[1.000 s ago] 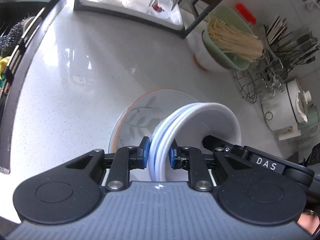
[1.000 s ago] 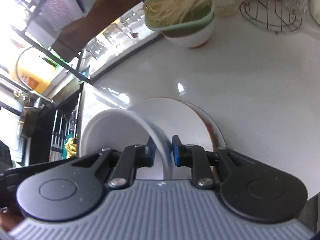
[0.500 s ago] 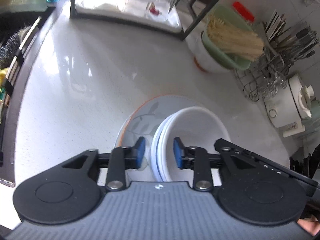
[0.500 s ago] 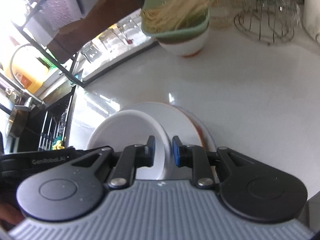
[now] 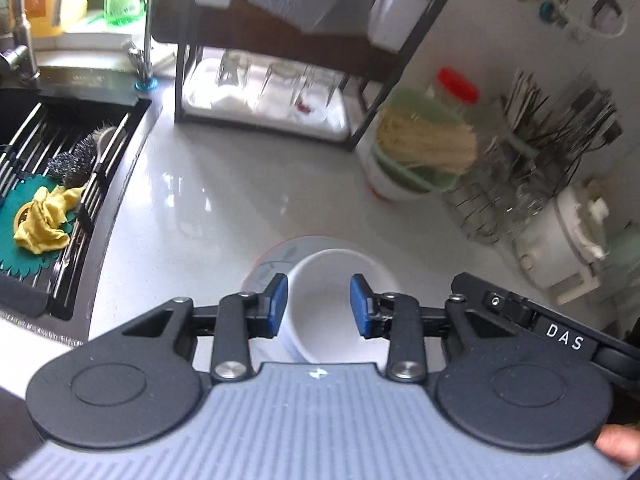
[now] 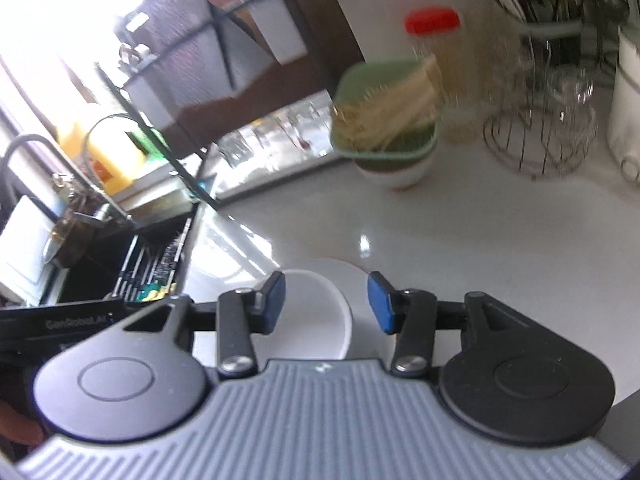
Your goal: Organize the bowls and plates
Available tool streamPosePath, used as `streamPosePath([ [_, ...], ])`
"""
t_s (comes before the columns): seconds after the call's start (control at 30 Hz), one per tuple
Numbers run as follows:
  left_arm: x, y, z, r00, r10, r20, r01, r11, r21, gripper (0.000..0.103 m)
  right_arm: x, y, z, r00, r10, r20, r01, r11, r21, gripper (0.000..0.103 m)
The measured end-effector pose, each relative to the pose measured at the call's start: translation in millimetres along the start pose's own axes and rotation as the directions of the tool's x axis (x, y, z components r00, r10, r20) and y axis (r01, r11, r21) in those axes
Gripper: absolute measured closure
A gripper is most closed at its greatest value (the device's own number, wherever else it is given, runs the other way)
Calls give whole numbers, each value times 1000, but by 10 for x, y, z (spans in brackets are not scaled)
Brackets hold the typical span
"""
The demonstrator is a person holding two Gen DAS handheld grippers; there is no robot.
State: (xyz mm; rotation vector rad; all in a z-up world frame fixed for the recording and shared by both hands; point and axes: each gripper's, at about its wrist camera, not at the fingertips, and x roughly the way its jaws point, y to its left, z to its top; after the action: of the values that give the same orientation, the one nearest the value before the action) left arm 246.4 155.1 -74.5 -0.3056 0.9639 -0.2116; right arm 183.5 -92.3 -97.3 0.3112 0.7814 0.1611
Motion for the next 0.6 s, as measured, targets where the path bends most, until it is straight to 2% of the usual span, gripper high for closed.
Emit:
streamPosePath([
  [0.13, -354, -244, -125, 997, 27, 66, -30, 998, 49, 64, -409, 16, 31, 997, 31, 63, -28, 998, -47, 54],
  [0.23, -603, -391, -253, 992, 59, 108, -65, 997, 52, 64, -697, 19, -3, 994, 44, 104, -35, 996, -87, 54],
  [0.43, -1005, -632, -578, 982, 67, 175, -80, 994, 69, 64, -1177, -13, -172, 982, 50, 184, -23, 989, -145, 54],
  [0.6, -1215, -820, -918, 977, 71, 201, -81, 996, 41, 64, -1491, -105, -347, 973, 59, 223, -21, 986, -167, 55],
])
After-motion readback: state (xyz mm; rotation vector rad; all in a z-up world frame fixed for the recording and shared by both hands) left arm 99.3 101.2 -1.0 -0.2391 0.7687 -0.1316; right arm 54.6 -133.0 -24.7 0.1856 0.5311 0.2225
